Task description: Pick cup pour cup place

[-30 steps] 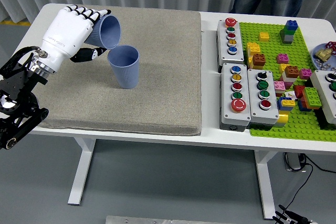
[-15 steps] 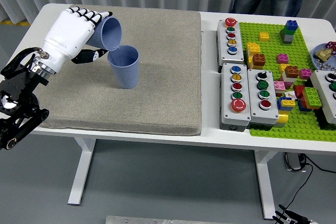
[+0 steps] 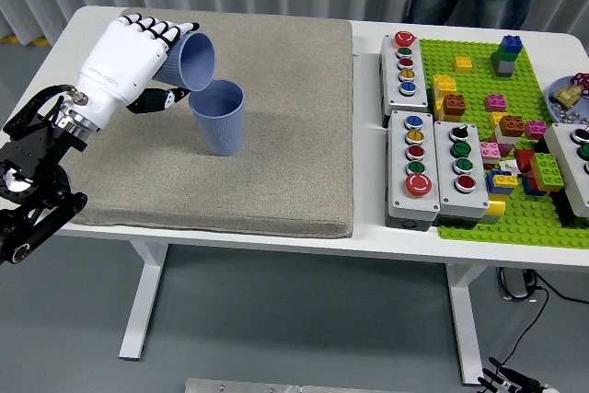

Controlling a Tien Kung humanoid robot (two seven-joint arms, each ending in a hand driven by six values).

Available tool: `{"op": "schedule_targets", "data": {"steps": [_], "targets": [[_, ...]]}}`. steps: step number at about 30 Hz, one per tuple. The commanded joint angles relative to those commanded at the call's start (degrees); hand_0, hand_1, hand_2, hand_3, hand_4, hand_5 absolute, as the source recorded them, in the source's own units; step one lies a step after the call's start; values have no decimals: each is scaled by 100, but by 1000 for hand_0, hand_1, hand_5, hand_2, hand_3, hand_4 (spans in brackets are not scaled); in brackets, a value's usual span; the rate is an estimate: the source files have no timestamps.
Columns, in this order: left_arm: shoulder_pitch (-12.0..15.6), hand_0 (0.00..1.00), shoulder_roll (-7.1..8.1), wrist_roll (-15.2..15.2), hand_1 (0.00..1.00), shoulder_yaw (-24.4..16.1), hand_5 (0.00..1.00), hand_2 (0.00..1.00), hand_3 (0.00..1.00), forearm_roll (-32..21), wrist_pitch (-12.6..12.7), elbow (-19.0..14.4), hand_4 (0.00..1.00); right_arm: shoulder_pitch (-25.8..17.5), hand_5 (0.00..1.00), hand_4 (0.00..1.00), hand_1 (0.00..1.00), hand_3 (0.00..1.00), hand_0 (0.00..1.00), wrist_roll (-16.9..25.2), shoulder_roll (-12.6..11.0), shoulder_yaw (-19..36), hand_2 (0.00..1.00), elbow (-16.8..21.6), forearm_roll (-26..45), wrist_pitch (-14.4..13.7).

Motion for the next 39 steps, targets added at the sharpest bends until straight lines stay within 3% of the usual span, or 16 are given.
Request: {"op": "schedule_targets", "data": {"steps": [39], "targets": [[51, 512, -47, 62, 480, 80, 2, 514, 510, 0, 104, 2, 562, -41, 169, 233, 691, 619, 762, 7, 20, -33, 729, 0, 24, -28]]}}
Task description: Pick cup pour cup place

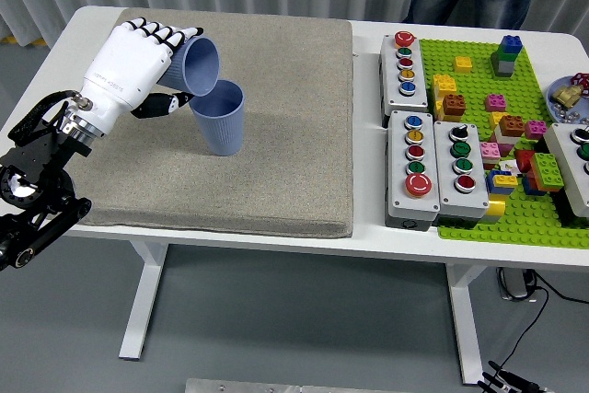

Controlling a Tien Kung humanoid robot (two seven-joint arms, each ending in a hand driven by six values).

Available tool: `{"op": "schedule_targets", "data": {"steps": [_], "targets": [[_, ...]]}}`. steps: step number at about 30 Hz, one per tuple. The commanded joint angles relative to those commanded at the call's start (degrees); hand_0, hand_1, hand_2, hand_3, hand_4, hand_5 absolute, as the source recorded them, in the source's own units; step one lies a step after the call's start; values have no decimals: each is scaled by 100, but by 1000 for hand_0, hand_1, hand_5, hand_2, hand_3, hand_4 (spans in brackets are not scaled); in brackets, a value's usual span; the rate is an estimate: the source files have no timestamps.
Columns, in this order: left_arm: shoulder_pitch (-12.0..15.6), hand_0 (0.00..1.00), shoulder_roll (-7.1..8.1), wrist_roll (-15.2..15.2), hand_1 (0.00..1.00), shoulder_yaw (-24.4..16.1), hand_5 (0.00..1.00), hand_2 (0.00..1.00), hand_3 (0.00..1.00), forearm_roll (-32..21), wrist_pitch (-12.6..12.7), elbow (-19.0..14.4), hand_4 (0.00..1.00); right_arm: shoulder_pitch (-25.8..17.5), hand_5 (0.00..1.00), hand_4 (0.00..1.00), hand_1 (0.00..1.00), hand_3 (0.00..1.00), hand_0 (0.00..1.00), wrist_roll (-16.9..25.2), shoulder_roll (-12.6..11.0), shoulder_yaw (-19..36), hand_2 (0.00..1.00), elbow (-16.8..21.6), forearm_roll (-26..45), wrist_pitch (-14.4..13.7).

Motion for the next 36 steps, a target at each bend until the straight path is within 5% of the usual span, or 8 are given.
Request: {"op": "schedule_targets", "data": {"steps": [6, 16, 36], "targets": [[9, 512, -10, -19, 481, -15, 2, 513, 510, 0, 17, 14, 562, 1, 166, 234, 691, 619, 762, 2, -1, -1, 729, 0, 2, 0], [121, 512, -196, -668, 477, -483, 2, 511, 511, 0, -149, 247, 561, 11, 167, 234, 690, 619, 762, -4, 1, 8, 729, 0, -2, 10], [132, 512, -291, -904, 476, -771, 2, 509, 509, -456, -178, 323, 562, 25, 167, 234, 691, 620, 763, -5, 2, 18, 730, 0, -1, 11]]}}
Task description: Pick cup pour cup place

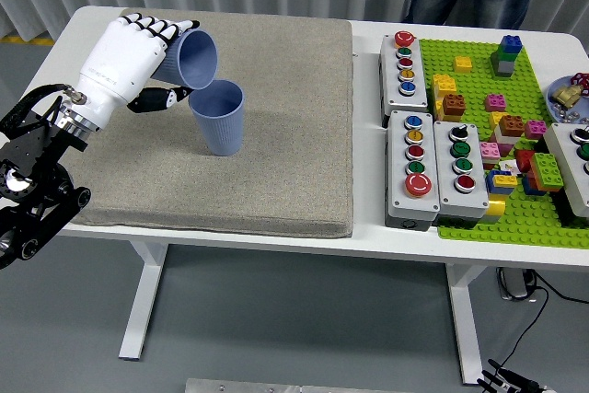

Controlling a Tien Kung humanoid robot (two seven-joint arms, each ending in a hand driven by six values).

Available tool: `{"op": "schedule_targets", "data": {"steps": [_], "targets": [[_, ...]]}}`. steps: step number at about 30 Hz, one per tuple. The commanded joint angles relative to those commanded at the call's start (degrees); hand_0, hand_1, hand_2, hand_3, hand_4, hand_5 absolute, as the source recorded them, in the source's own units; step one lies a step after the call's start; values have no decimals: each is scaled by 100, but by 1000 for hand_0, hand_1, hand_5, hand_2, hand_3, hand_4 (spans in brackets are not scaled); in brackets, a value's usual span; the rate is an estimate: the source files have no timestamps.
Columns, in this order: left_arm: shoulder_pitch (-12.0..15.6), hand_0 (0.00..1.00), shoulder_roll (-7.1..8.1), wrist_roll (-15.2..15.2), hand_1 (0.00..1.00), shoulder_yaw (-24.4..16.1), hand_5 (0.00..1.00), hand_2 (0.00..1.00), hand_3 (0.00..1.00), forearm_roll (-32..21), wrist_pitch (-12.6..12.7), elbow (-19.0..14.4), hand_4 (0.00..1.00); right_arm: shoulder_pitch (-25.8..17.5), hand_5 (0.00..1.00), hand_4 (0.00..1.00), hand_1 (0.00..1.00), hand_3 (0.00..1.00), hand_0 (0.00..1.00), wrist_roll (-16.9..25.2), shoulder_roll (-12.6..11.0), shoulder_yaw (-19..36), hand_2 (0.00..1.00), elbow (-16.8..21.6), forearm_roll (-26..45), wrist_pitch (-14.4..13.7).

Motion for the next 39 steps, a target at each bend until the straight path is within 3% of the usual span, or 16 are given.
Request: {"op": "schedule_targets", "data": {"steps": [3, 9, 17, 24, 29, 36, 39], "targets": [[-2, 512, -6, -27, 475, -69, 2, 509, 510, -140, -20, -3, 565, 1, 167, 234, 691, 620, 762, -3, 2, 2, 730, 0, 0, 0], [48, 503, -43, -177, 471, -366, 2, 506, 514, -933, -152, -53, 563, -3, 167, 234, 691, 620, 762, -4, 2, 7, 730, 0, -1, 2], [141, 505, -202, -332, 473, -766, 2, 507, 518, -2615, -530, -17, 562, -3, 167, 234, 691, 620, 763, -9, 7, -27, 730, 0, 18, 2], [371, 499, -463, -313, 474, -1065, 2, 507, 518, -4198, -779, 220, 564, -32, 168, 234, 691, 620, 763, -23, 21, -105, 732, 0, 72, 4], [674, 504, -672, -421, 483, -1158, 2, 507, 516, -5014, -910, 251, 567, -63, 167, 233, 691, 620, 763, -33, 39, -150, 732, 0, 85, 2], [1132, 511, -997, -902, 496, -1270, 2, 509, 516, -5349, -917, 234, 569, -59, 166, 233, 691, 620, 763, -32, 50, -183, 732, 0, 107, 2], [1255, 511, -1105, -972, 496, -1327, 2, 509, 516, -5390, -956, 294, 569, -54, 166, 233, 691, 620, 763, -24, 54, -197, 732, 0, 130, 4]]}}
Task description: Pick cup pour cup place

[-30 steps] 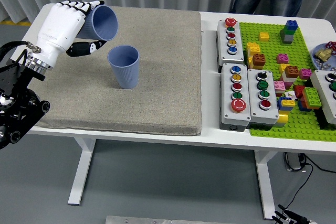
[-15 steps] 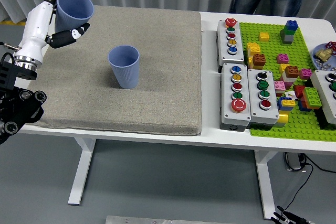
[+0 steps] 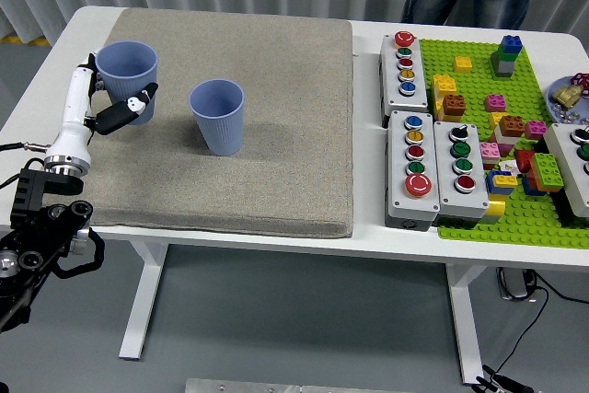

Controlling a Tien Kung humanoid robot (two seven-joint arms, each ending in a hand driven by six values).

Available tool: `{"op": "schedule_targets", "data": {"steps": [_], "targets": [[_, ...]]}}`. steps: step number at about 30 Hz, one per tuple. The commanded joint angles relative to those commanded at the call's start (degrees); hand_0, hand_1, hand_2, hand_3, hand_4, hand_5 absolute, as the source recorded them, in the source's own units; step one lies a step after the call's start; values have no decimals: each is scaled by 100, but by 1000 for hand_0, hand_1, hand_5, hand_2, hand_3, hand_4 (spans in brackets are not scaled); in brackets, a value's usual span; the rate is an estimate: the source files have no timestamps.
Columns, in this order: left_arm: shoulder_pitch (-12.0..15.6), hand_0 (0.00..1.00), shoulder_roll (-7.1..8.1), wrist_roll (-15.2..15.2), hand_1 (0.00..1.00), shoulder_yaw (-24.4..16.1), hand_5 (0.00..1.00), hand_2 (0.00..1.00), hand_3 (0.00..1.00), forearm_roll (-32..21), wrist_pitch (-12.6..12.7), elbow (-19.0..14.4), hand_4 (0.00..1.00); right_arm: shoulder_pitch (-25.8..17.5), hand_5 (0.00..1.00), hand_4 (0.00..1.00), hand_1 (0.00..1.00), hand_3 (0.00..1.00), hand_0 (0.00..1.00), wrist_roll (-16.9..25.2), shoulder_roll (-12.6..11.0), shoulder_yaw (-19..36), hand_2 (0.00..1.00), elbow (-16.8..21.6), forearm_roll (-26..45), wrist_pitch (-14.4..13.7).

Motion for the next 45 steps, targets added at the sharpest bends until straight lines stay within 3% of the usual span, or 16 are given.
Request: {"op": "schedule_targets", "data": {"steps": [6, 9, 14, 17, 18, 20, 30, 31, 35, 36, 37, 45], "targets": [[172, 512, -193, -127, 518, -165, 2, 525, 522, -260, -149, 122, 576, 17, 167, 232, 693, 620, 763, -8, 4, 22, 733, 0, -31, -3], [228, 512, -416, -317, 518, -346, 2, 525, 522, -440, -270, 272, 576, 23, 167, 232, 693, 620, 763, -6, 9, 32, 733, 0, -41, -6], [258, 516, -582, -469, 517, -441, 2, 528, 521, -508, -333, 369, 595, 35, 163, 233, 692, 620, 763, -9, 17, 23, 733, 0, -33, -6], [248, 516, -610, -497, 517, -458, 2, 528, 521, -479, -427, 390, 595, 42, 163, 233, 692, 620, 763, -10, 21, 35, 733, 0, -40, -7], [245, 525, -614, -502, 525, -464, 65, 549, 520, -472, -449, 395, 652, 43, 163, 233, 692, 620, 763, -10, 21, 37, 733, 0, -42, -7], [236, 525, -626, -517, 525, -483, 65, 549, 520, -464, -491, 414, 652, 45, 166, 233, 693, 621, 763, -10, 20, 40, 733, 0, -46, -6], [274, 526, -642, -615, 529, -485, 68, 551, 523, -304, -476, 473, 662, 59, 165, 234, 692, 620, 763, -15, 14, 69, 733, 0, -79, 3], [279, 529, -643, -625, 530, -483, 123, 546, 517, -289, -477, 484, 700, 61, 164, 233, 692, 620, 762, -15, 13, 65, 733, 0, -76, 3], [321, 529, -657, -733, 530, -511, 123, 546, 517, -316, -480, 535, 700, 62, 164, 233, 692, 620, 762, -21, 15, 77, 733, 0, -80, 7], [345, 529, -670, -862, 530, -527, 123, 546, 517, -428, -464, 550, 700, 62, 164, 233, 692, 620, 762, -25, 17, 85, 733, 0, -90, 11], [353, 531, -675, -913, 523, -533, 218, 531, 512, -467, -460, 555, 753, 62, 164, 233, 693, 620, 763, -27, 18, 88, 733, 0, -94, 12], [407, 527, -751, -1381, 528, -430, 229, 540, 515, -1010, -292, 631, 742, 70, 164, 233, 693, 620, 763, -48, 26, 136, 733, 0, -151, 23]]}}
